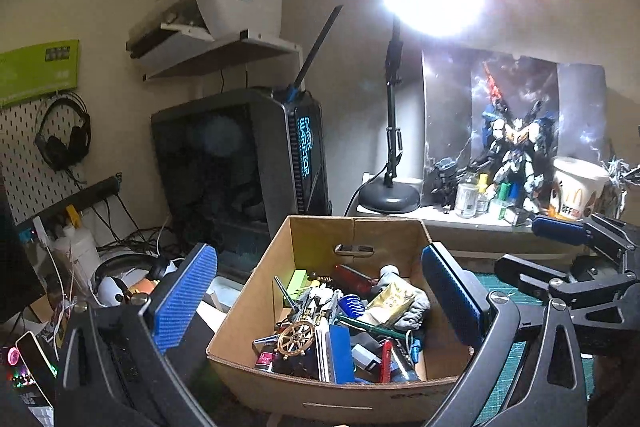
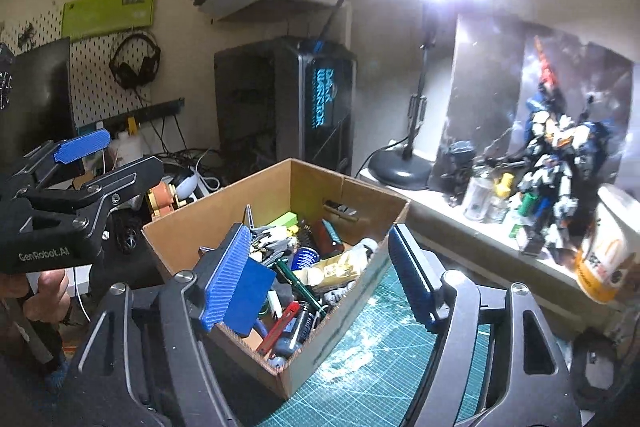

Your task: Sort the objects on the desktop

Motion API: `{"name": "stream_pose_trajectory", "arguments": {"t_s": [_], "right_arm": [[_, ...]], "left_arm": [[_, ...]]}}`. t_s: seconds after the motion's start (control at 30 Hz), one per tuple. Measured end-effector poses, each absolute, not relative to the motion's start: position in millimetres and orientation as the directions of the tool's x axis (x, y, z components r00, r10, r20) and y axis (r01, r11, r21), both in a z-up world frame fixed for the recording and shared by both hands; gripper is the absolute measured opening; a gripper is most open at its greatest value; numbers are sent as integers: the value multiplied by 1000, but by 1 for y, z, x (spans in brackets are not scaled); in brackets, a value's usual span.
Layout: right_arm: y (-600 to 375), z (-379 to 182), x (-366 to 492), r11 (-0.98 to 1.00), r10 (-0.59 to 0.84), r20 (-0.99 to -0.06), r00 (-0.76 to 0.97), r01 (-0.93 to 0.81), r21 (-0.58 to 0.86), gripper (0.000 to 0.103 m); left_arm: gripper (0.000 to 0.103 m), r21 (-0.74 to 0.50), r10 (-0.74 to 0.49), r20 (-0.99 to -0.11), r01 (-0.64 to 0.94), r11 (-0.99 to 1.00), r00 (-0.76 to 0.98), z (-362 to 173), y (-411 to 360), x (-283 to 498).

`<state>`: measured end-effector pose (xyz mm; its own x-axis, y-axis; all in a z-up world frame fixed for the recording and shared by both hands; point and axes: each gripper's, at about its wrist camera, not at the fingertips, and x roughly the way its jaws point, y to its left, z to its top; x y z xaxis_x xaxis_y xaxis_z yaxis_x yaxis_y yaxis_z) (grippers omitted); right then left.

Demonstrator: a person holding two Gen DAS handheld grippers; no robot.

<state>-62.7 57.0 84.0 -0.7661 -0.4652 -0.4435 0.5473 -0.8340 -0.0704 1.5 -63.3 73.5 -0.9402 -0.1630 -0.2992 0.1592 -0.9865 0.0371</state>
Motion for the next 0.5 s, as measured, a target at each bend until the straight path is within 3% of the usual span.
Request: {"name": "stream_pose_trajectory", "arguments": {"t_s": [0.5], "right_arm": [[137, 90, 56, -903, -380, -349, -856, 426, -61, 73]], "left_arm": [[103, 73, -101, -255, 85, -994, -962, 61, -35, 79]]}}
